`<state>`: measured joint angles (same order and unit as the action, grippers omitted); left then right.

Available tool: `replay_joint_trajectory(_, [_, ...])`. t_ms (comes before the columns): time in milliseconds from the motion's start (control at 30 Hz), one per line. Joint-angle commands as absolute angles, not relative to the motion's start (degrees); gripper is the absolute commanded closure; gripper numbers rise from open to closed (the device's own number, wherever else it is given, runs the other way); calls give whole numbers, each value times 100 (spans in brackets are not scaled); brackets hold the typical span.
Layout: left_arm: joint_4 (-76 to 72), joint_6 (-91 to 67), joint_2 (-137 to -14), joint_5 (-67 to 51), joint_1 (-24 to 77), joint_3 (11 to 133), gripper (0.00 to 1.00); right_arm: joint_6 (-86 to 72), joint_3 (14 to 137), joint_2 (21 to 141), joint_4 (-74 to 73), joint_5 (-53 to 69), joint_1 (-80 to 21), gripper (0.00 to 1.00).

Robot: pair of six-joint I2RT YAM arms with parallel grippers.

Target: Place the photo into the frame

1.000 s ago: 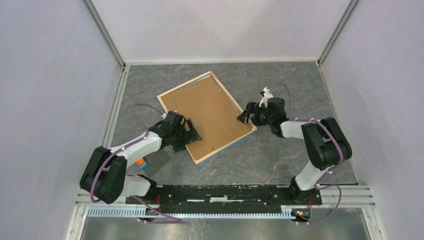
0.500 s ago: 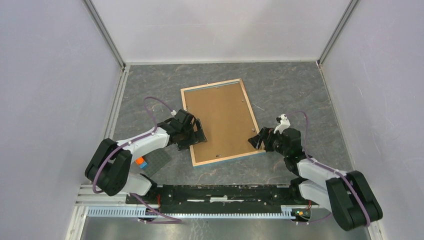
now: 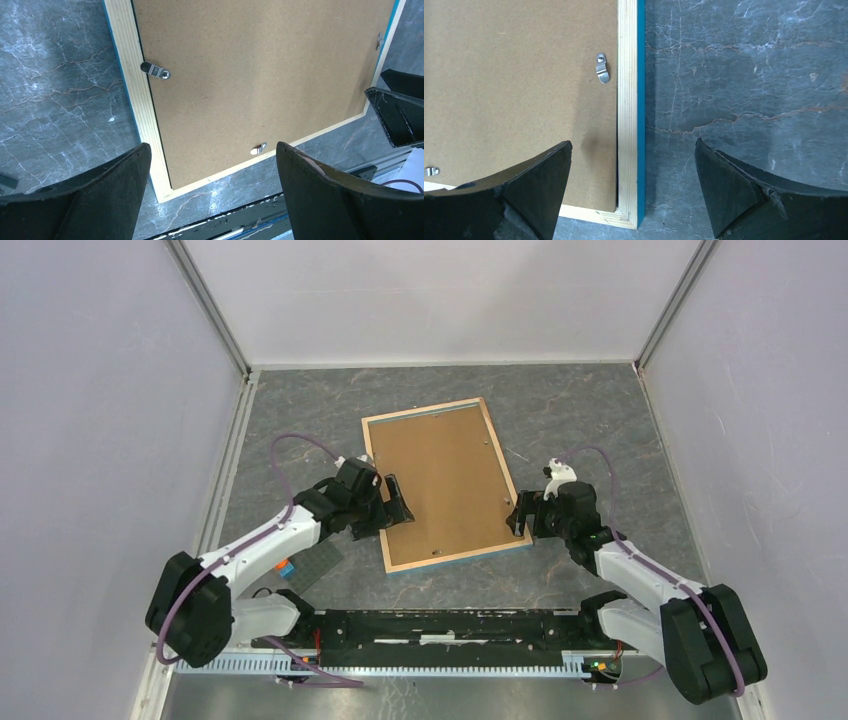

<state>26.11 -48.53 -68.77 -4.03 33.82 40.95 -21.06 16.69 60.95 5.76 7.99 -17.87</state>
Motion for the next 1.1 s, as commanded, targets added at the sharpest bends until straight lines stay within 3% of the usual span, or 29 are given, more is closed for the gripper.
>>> replay_joint_trajectory(0, [2253,-4693,-7062,-516,3340,4227,1,-1666,2071,6181,197,547,-1829,2])
replay_joint_trajectory(333, [1384,-4819,-7776,-75,3341,4273,1,-1850,1890,6364,632,800,-1837,4])
replay_joint_trajectory(733, [1555,-4545,-8571,536,3314,4818,0,-1794,1870,6523,747,849,-1834,4])
replay_joint_trajectory(1067, [1961,-3971,-8475,769,2975,5563,0,-1712,1866,6621,821,824,-1831,4])
